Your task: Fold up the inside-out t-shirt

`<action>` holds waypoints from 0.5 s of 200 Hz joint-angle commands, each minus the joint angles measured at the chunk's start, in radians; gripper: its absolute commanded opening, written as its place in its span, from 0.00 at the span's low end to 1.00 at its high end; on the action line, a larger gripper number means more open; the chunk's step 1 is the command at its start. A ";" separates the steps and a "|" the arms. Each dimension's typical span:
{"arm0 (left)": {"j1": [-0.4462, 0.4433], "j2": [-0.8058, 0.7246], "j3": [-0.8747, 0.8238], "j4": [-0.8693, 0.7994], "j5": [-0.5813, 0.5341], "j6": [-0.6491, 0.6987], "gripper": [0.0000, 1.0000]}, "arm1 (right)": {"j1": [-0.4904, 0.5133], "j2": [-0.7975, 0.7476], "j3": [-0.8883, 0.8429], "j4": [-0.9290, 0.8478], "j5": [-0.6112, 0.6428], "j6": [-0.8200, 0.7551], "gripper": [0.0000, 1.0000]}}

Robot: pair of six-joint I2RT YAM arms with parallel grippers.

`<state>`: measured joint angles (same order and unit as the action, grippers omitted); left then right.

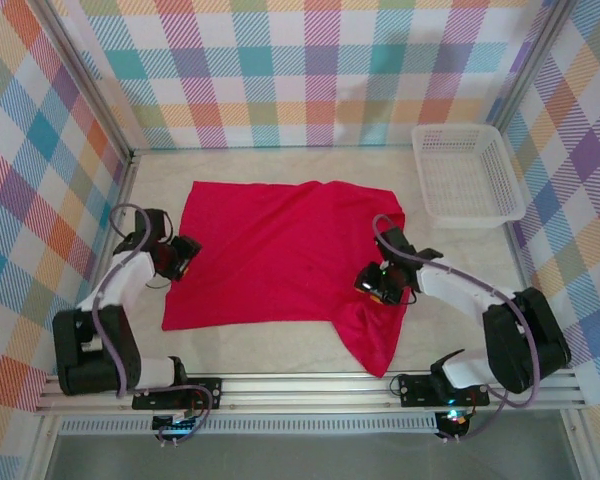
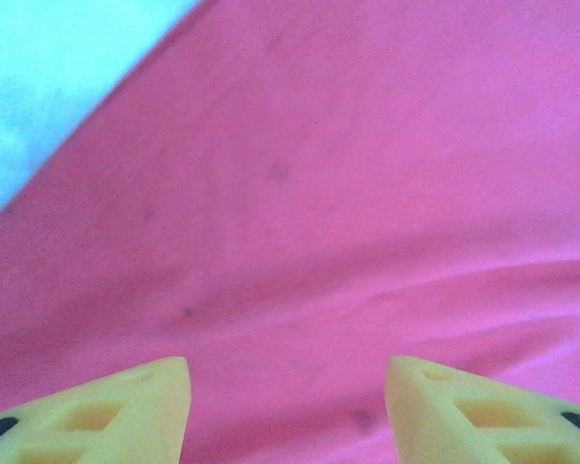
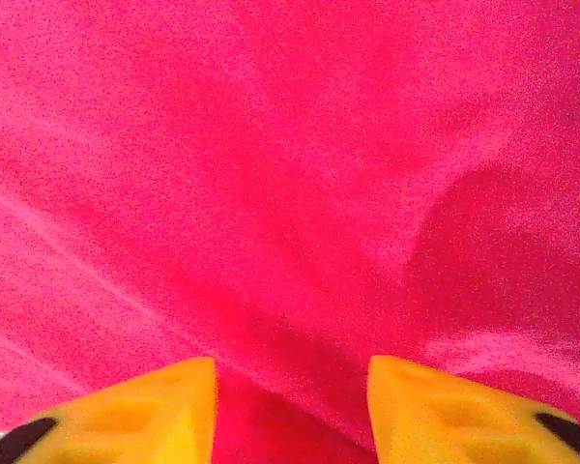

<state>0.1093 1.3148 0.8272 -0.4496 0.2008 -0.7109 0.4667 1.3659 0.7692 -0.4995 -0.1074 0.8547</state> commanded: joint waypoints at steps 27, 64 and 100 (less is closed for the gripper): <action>-0.170 0.254 0.330 0.100 0.016 0.007 0.56 | -0.089 0.333 0.496 0.066 0.108 -0.169 0.37; -0.229 0.602 0.613 0.068 0.105 0.020 0.51 | -0.118 0.701 0.840 -0.015 -0.020 -0.199 0.27; -0.204 0.652 0.556 0.057 0.064 0.010 0.51 | -0.103 0.738 0.759 0.022 -0.075 -0.149 0.27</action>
<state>-0.1253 1.9854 1.4261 -0.3531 0.2707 -0.7059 0.3435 2.1307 1.5871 -0.4458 -0.1162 0.6945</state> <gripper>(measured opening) 0.512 0.272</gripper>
